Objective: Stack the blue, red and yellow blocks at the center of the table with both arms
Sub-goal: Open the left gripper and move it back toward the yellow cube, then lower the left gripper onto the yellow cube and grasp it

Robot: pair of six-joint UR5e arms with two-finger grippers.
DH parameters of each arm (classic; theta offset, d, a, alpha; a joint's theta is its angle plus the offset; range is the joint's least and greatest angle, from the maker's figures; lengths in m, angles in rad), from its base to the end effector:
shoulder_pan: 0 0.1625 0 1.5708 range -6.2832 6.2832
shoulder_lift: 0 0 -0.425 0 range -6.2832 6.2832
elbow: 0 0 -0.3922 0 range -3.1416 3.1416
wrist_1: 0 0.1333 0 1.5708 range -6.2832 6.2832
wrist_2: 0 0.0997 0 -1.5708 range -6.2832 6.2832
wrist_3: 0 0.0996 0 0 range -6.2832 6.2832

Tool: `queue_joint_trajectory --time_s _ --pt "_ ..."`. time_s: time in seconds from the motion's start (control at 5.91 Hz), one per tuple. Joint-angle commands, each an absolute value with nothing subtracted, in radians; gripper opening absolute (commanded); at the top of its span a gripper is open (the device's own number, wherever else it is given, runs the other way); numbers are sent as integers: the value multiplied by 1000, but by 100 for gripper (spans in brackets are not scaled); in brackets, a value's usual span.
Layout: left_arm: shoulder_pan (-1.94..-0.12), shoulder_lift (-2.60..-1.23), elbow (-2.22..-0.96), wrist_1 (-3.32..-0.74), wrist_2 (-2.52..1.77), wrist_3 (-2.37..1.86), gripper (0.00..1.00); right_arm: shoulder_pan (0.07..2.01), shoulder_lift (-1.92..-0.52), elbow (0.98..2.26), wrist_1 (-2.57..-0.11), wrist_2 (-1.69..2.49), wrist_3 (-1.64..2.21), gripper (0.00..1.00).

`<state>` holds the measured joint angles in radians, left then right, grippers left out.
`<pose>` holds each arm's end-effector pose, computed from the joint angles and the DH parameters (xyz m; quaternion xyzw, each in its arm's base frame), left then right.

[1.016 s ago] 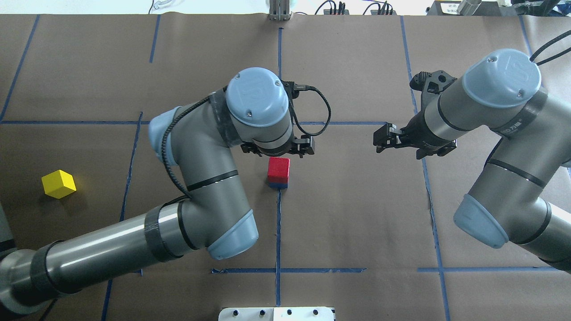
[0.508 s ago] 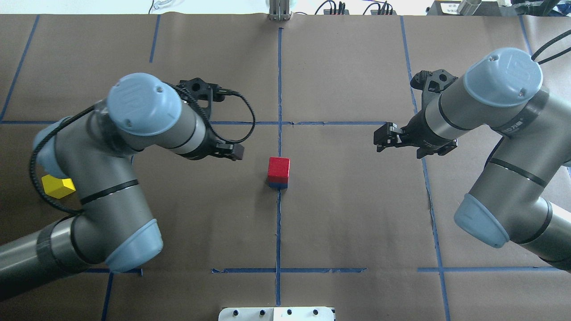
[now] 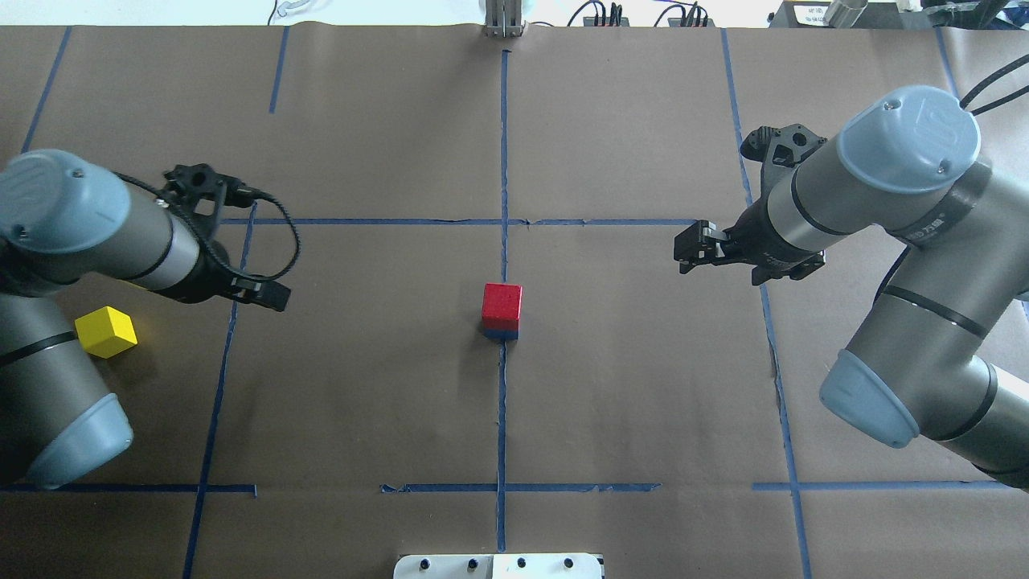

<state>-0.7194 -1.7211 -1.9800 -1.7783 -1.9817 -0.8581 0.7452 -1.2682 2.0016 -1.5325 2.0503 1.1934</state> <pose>0.3379 -0.4204 0.3711 0.0977 0.4005 0.0733 0.9081 -0.3458 -0.4379 0.2995 0.0083 -0.4266 0.0767 0.9011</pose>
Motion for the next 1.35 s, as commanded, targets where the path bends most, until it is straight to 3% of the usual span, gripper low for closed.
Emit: queue_joint_trajectory --time_s 0.0,0.34,0.85,1.19 --pt "-767 -1562 -1973 -1868 -2019 -1046 100 744 -1269 1999 -1531 2049 1193 100" --pt "-834 -1499 -1926 -1871 -2022 -1142 100 742 -1267 1997 -1532 2048 1193 100" --pt "-830 -1436 -1740 -2299 -2090 -1375 100 742 -1264 2000 -1532 2048 1195 100" --pt "-865 -1422 -1743 -2301 -2173 -1379 100 742 -1264 2006 -1532 2048 1197 100"
